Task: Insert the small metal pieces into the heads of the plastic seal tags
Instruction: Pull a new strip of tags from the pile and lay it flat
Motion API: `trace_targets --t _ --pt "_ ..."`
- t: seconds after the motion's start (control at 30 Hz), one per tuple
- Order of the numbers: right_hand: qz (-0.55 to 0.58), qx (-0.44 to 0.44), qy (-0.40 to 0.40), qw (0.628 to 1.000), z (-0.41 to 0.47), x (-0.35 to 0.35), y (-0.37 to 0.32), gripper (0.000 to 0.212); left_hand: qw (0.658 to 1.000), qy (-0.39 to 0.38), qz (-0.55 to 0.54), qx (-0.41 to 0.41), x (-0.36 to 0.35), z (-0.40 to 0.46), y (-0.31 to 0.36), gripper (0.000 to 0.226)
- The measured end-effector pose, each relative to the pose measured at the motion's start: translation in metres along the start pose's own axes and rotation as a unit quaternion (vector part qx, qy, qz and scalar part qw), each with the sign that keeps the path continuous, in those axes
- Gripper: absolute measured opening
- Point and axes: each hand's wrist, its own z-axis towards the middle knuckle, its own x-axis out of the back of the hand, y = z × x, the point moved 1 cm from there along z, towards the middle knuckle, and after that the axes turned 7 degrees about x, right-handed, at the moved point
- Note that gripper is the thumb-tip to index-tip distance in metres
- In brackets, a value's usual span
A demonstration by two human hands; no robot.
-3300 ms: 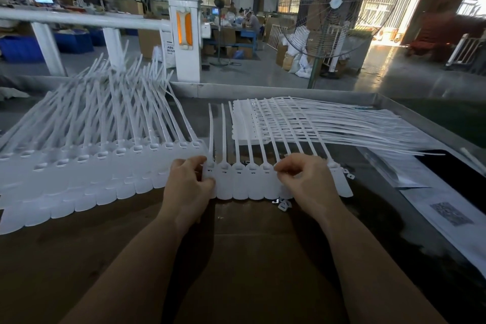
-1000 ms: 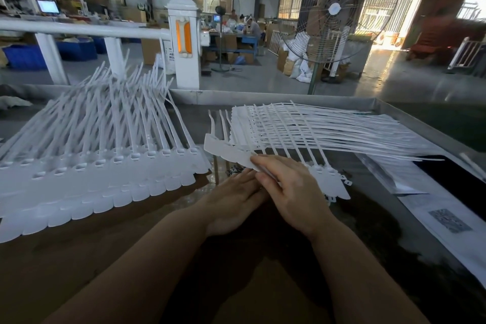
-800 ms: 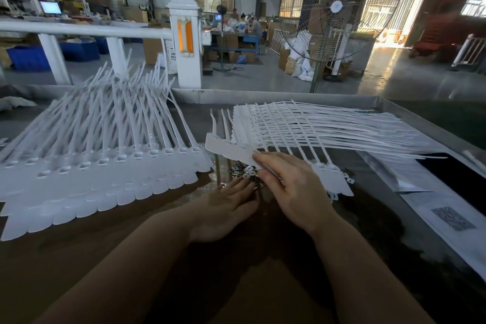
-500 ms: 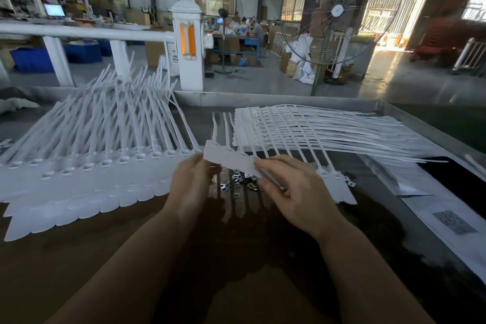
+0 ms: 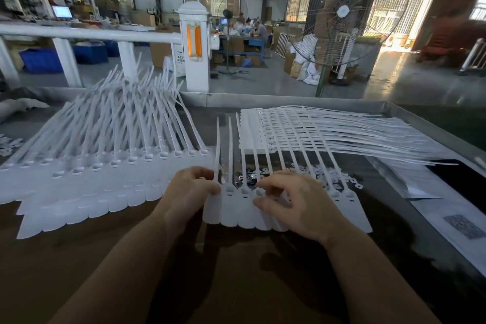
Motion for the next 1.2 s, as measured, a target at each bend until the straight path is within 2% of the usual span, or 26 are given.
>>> trace_targets --t 0.1,0.17,0.27,0.47,0.6,0.73,0.9,1.2 --pt "0.003 -0.009 0.019 1.0 0.0 -0.001 0.0 0.033 0.985 0.07 0.143 -0.066 0.001 0.006 -0.004 0.005" --pt "0.013 -0.019 0.033 0.999 0.0 -0.002 -0.001 0.026 0.965 0.115 0.217 -0.092 0.0 0.008 -0.005 0.011" --pt "0.012 -0.024 0.042 0.999 0.001 -0.004 0.0 0.02 0.945 0.139 0.268 -0.123 -0.004 0.01 -0.006 0.022" --pt "0.006 -0.042 0.039 0.998 0.002 -0.008 0.004 0.021 0.928 0.119 0.314 -0.159 -0.014 0.016 -0.002 0.017" --pt "0.007 -0.047 0.037 0.998 0.003 -0.01 0.004 0.021 0.923 0.107 0.338 -0.151 -0.017 0.023 -0.002 0.025" --pt "0.003 -0.057 0.039 0.998 0.003 -0.012 0.007 0.021 0.933 0.111 0.314 -0.138 -0.02 0.026 -0.004 0.023" --pt "-0.012 -0.054 0.044 0.997 0.003 -0.014 0.008 0.02 0.943 0.138 0.256 -0.162 -0.027 0.025 -0.002 0.014" --pt "-0.018 -0.066 0.038 0.997 0.003 -0.015 0.008 0.021 0.921 0.122 0.33 -0.171 -0.034 0.023 -0.002 0.025"
